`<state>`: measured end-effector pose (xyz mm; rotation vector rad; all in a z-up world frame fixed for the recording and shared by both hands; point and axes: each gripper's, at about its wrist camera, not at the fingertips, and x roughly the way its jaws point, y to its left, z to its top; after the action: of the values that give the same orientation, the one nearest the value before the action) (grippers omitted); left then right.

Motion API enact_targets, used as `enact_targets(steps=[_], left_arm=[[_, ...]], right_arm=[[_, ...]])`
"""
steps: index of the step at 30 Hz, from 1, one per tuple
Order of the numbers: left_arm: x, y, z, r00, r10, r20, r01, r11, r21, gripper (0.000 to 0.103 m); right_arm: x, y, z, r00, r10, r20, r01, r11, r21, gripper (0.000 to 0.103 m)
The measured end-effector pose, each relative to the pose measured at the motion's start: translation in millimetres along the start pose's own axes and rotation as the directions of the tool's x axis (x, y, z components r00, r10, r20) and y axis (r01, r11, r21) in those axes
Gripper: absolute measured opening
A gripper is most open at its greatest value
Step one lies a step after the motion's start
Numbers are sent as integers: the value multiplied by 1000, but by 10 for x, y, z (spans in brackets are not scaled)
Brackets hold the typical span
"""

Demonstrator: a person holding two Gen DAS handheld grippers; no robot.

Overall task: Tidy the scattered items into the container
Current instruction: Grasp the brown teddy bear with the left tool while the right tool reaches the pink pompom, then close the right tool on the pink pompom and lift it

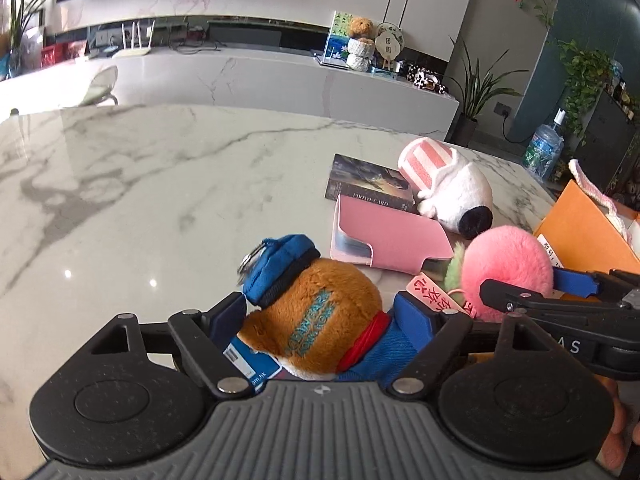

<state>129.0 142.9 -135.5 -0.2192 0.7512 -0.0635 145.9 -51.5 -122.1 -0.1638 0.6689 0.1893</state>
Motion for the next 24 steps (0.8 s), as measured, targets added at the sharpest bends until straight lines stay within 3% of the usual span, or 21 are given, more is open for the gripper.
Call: enact_targets(steps=[14,17,21,24], left_arm=[[162,20,-38,997,-61,-52,54,991,-119,96],[169,-7,-39,997,-55,-53,49,992,-113,96],[151,-15,-44,996,-72,-45,66,991,-117,83],[142,-48,-48,997,-64,-41,60,993,-101,76]], right_arm=[[182,21,-59,1000,23,-13,-22,1000,22,74],[211,12,-67,999,26,-20,-25,999,33,66],[223,-12,-84,999,42,-29,-40,998,53,47],[205,16,-87,999,40,-26,-40,999,32,44]])
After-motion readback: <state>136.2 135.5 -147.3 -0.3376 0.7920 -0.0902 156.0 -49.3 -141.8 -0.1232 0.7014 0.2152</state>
